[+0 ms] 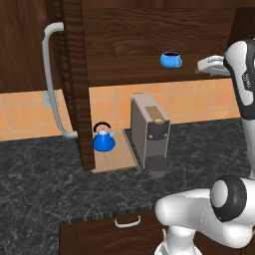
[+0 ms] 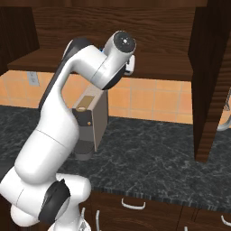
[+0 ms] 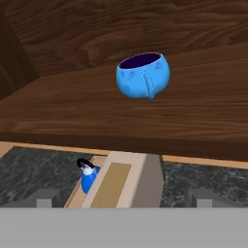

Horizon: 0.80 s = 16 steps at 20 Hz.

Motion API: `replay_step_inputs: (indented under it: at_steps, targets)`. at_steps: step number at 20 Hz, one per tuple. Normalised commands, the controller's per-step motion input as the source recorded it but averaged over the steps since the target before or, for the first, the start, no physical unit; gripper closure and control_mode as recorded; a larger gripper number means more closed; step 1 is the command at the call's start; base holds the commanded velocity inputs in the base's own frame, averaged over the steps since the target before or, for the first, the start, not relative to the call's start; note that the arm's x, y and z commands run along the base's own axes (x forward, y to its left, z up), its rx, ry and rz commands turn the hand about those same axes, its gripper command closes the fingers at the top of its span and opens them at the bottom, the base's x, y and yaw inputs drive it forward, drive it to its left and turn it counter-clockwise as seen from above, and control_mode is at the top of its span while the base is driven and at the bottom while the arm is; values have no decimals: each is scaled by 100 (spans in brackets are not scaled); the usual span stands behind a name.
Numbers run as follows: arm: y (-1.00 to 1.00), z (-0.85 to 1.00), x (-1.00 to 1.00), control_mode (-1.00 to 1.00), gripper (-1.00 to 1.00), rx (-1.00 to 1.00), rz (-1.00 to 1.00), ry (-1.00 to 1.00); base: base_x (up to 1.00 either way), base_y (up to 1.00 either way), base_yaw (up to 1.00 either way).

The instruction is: Pick the kettle from the counter and place it on the tray. Then pick the mug from the cabinet and place it on the tray. Then close the cabinet doors.

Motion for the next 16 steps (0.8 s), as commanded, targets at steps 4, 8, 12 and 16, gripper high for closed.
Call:
replay_step_inputs:
  at_steps: [4,8,12,16]
  targets:
    - [1,23,47,-100,-100,0,3,0,0,0,0]
    - [4,4,50,-100,-100,0,12,0,0,0,0]
    - [4,0,41,-100,-100,0,20,0,0,0,0]
    - [0,0,38,-100,-100,0,16,0,0,0,0]
